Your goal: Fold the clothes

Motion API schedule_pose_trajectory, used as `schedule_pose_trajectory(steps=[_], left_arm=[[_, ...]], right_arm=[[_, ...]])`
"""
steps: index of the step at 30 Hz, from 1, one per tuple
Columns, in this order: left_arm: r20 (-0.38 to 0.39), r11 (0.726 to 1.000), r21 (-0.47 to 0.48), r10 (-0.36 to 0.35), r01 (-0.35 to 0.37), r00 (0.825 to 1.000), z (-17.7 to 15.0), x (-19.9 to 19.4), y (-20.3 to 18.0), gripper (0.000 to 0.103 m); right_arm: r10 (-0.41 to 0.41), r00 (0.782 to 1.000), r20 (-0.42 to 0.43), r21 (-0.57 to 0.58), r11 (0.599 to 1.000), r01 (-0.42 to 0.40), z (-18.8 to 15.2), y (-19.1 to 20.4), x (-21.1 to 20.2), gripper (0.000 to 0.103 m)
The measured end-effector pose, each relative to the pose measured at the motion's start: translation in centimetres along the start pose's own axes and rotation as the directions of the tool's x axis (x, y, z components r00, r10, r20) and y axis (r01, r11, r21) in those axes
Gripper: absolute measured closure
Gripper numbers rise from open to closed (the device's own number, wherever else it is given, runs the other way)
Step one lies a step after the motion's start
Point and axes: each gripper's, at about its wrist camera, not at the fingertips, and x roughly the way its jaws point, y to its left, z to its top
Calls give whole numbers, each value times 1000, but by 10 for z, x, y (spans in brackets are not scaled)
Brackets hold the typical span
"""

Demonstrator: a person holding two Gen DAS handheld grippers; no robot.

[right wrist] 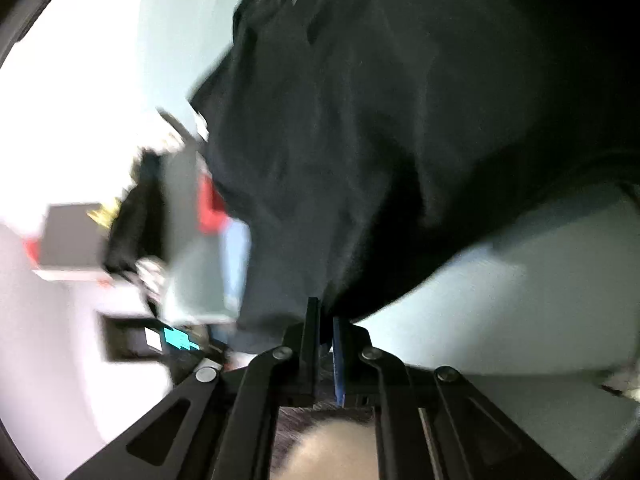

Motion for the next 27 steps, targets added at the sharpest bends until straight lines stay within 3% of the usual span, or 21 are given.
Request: schedule_pose_trajectory(steps=[2,4,6,8,10,11,12,13,14,15,16,19,23,25,27], left_arm=[[-41,997,33,75,-73,996,-9,4,9,99],[-68,992,62,114,-110,991,-14,13,8,99],[-72,968,120,232,-222,970,-21,24,2,99],[-105,944,163,305,-286,947,-10,29,10,99],[-142,941,154,322,-300,936,-6,32,11,98],[-140,943,151,316,-295,938,-2,29,9,96],[-137,946,148,310,-290,941,2,26,7,91],[-108,943,153,312,-295,944,5,15,2,74],[-60,942,166,304,-290,951,10,2,-8,62],[-18,943,181,288,-280,957,17,-7,-18,40],[24,943,196,271,-270,962,24,-16,-29,33],[157,895,340,248,-288,956,41,-16,-74,33],[178,787,500,315,-361,932,59,54,-125,36],[138,757,546,343,-360,929,63,90,-137,60],[86,746,563,376,-356,923,64,124,-137,70]], right_arm=[[-132,987,-86,-19,991,131,-11,-8,16,98],[-194,969,-153,5,980,197,-20,-25,33,98],[-190,967,-170,33,980,198,-23,-34,36,98],[-192,965,-180,46,978,203,-22,-38,35,98],[-226,951,-209,-16,973,228,-20,-28,35,97],[-234,947,-221,-52,972,228,-18,-23,35,88],[-234,946,-227,-70,972,223,-14,-18,31,69],[-232,945,-231,-81,972,219,-9,-13,26,55],[-230,944,-235,-92,972,214,-3,-8,21,49],[-209,953,-218,-98,977,192,3,-3,12,50],[-180,965,-192,-103,981,162,11,3,2,50],[-125,989,-83,-137,984,113,39,29,-26,50],[-143,988,52,-196,969,150,77,62,-32,50],[-171,983,73,-208,961,183,93,72,-21,50],[-230,971,64,-222,945,238,101,74,-4,50]])
